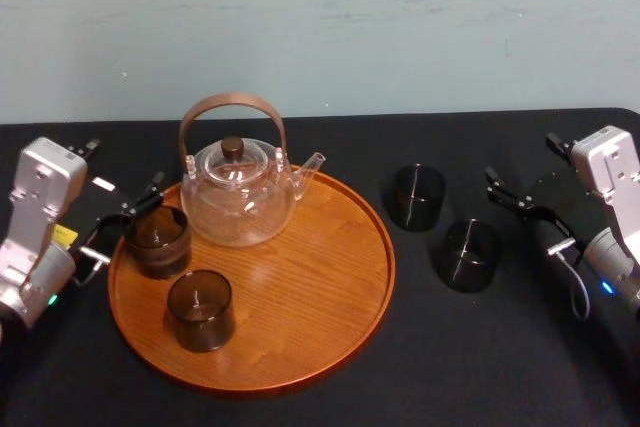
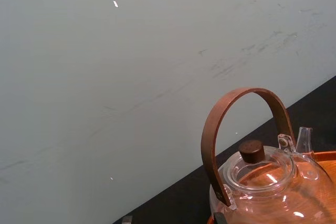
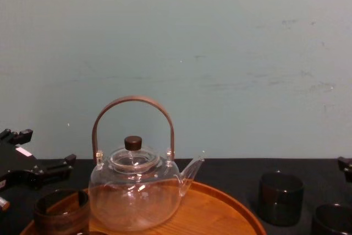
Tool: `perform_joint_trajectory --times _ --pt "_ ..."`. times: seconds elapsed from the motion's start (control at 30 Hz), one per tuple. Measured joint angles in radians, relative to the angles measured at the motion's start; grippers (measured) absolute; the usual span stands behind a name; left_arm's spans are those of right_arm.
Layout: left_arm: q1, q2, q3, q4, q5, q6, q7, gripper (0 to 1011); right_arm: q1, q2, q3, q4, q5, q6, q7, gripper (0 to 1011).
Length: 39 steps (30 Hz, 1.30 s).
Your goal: Pick up the glass from the table and place it on the tray.
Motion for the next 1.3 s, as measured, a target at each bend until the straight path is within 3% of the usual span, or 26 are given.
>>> perform_joint_trajectory --times 1.3 --pt "0.0 0.0 0.0 0.0 0.0 0.0 0.0 1001 0.0 0.0 0.0 0.0 0.0 0.0 0.0 1009"
